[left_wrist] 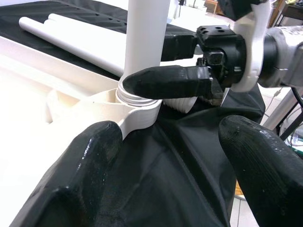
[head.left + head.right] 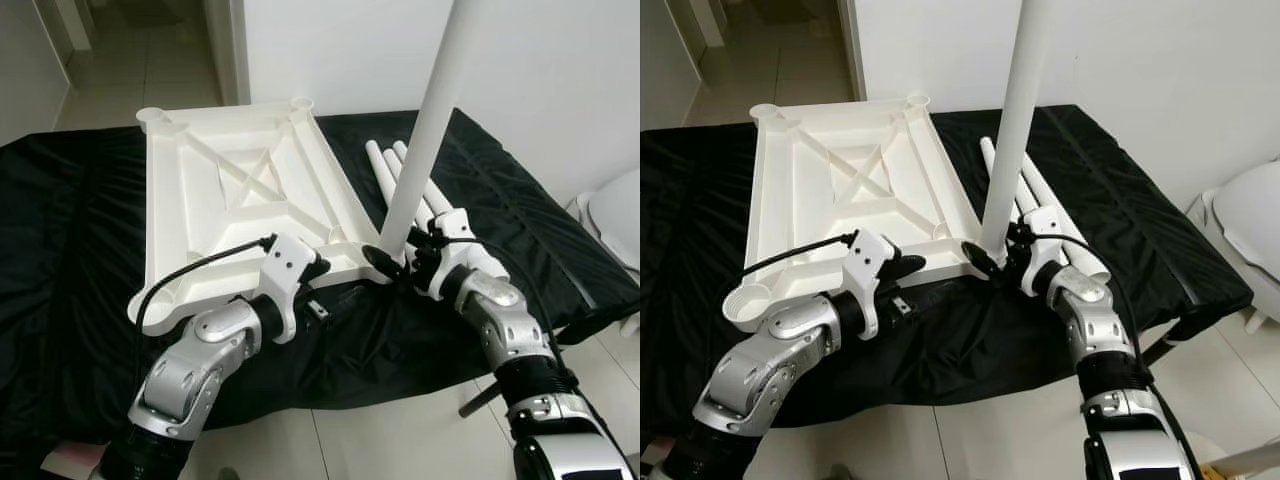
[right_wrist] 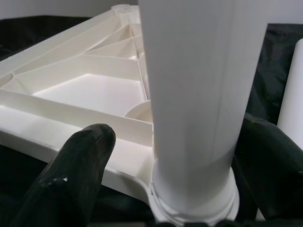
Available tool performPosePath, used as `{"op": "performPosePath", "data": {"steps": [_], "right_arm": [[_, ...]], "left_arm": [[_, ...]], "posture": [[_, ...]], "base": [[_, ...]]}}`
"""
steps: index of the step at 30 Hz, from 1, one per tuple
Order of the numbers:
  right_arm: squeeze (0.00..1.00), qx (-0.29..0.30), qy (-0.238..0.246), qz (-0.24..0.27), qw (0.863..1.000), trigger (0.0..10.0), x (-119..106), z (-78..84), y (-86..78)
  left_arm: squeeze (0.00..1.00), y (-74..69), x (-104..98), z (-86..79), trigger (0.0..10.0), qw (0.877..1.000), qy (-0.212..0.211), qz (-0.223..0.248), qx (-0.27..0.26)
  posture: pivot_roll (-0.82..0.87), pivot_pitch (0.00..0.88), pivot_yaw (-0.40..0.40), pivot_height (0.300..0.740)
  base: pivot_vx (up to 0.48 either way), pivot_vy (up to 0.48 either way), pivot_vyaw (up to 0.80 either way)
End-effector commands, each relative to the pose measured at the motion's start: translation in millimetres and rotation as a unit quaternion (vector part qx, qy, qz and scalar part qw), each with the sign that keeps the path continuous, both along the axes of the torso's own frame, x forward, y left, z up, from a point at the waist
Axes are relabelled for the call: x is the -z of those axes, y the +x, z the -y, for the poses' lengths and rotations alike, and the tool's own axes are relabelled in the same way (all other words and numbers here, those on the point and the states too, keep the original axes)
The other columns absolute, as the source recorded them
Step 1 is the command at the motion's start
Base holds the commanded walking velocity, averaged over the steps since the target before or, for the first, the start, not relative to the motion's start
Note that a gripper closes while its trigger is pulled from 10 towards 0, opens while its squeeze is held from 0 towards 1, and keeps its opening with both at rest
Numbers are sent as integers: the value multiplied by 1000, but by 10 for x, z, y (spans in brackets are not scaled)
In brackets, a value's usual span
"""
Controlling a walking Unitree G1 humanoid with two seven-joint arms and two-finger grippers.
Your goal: Building children table
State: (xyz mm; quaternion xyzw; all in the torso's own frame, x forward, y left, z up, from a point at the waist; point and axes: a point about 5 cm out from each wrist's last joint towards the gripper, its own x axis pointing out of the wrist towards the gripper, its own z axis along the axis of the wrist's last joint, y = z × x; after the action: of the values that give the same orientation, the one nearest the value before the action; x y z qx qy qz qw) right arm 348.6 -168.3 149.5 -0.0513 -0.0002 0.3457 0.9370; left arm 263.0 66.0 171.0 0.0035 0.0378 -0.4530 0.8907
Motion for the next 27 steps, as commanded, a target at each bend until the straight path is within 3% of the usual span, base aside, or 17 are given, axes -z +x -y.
{"op": "performPosePath", "data": {"steps": [1, 9, 16, 17, 20, 21, 27], "right_arm": [[0, -8, -15, 4, 1000, 10000, -4, 3, 20], [0, 13, -29, 16, 999, 10000, -30, -35, 169], [0, 8, -30, 7, 1000, 9922, 46, -96, 192], [0, 3, -24, 9, 1000, 2235, 55, -115, 201], [0, 3, -22, 10, 1000, 2235, 57, -121, 203], [0, -2, -20, 8, 1000, 0, 66, -132, 201], [0, -1, -20, 12, 1000, 0, 88, -125, 194]], "left_arm": [[0, 10, 2, -8, 10000, 1000, 1, -4, 3], [0, -7, -2, -28, 10000, 1000, 1, -6, 1], [0, -15, -7, -36, 10000, 1000, 2, -7, 2], [0, -19, -7, -34, 10000, 1000, 3, -8, 3], [0, -21, -6, -34, 10000, 1000, 3, -8, 3], [0, -26, -6, -33, 10000, 1000, 3, -9, 4], [0, -51, 4, -40, 10000, 1000, 3, -12, 3]], "posture": [[-38, 16, -15, 740], [-30, 28, -8, 740], [-27, 32, 1, 740], [-26, 34, 1, 740], [-26, 34, 1, 740], [-24, 38, 2, 740], [-21, 52, -2, 740]], "base": [[0, 0, 0], [0, 0, 0], [0, 0, 0], [0, 0, 0], [0, 0, 0], [0, 0, 0], [0, 0, 0]]}}
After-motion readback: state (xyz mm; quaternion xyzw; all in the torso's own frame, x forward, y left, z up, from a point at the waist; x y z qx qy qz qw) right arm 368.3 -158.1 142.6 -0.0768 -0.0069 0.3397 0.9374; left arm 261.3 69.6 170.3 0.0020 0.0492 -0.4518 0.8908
